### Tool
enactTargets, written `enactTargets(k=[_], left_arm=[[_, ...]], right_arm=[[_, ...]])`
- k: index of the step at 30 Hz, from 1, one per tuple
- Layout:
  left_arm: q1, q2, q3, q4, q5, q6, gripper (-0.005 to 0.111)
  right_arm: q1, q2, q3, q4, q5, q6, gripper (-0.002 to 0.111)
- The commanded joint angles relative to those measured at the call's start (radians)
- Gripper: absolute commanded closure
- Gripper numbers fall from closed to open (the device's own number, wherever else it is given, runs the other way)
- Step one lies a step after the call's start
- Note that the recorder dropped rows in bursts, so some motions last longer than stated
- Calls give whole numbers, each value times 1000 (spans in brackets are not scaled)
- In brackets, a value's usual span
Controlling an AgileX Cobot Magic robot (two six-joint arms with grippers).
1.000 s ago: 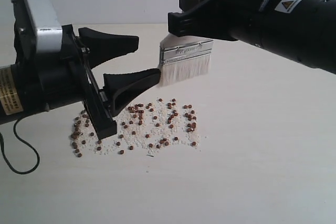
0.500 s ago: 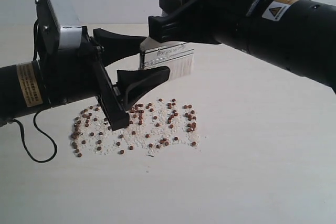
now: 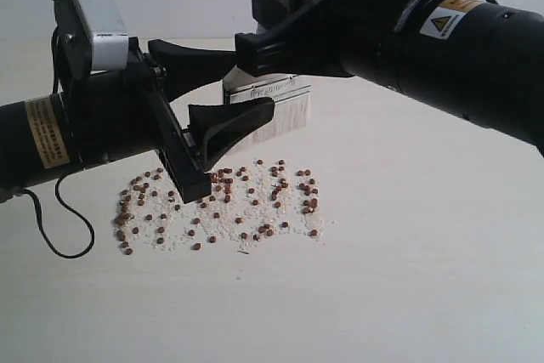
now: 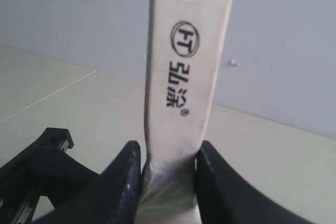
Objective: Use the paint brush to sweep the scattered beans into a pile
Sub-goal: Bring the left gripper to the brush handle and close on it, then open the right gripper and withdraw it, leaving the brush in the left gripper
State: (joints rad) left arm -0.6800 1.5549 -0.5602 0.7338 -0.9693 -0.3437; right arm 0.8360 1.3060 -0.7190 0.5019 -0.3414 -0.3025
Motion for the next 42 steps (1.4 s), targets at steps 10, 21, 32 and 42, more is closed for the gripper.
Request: enactTargets(k=[10, 21, 32, 42], left_arm=[[-7, 4, -13, -17, -13, 1, 44], [-7, 4, -13, 47, 3, -4, 76], [-7, 4, -13, 65, -36, -45, 107], [-7, 4, -13, 59, -54, -60, 107]], right_arm=[[32, -2, -5, -39, 0, 45, 108], [32, -2, -5, -37, -7, 47, 108], [32, -2, -5, -34, -5, 47, 108], [32, -11, -7, -11, -3, 43, 58]])
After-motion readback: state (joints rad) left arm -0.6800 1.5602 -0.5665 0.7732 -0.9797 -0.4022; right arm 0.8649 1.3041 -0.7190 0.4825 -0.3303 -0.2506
